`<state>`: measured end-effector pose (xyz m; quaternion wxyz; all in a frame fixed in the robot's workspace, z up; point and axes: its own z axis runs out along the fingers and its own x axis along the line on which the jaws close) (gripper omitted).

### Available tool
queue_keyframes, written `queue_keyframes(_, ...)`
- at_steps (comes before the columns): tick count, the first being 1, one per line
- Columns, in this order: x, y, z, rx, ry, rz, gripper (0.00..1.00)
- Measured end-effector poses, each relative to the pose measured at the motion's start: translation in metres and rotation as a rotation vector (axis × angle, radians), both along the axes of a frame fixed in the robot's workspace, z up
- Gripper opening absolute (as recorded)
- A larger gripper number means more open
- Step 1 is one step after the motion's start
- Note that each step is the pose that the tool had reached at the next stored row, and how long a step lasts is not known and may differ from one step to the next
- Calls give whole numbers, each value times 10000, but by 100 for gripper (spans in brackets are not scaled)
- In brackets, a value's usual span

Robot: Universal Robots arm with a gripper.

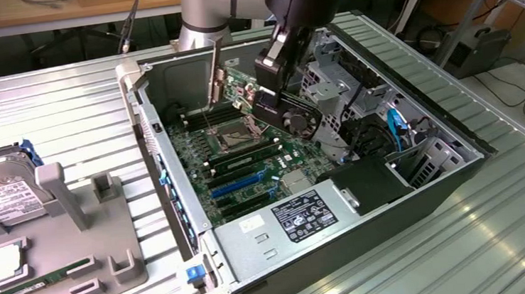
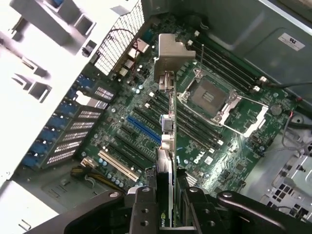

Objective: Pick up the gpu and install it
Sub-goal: 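Insert the gpu into the slot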

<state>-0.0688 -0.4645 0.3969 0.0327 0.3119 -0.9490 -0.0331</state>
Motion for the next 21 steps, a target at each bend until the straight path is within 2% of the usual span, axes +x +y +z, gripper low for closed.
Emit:
queue_keyframes(3,0,1,-1,50,-44,370,26)
queue_keyframes(7,0,1,-2,185,-151,1164,26)
queue_keyframes(21,0,0,-4,504,-414,3277,26)
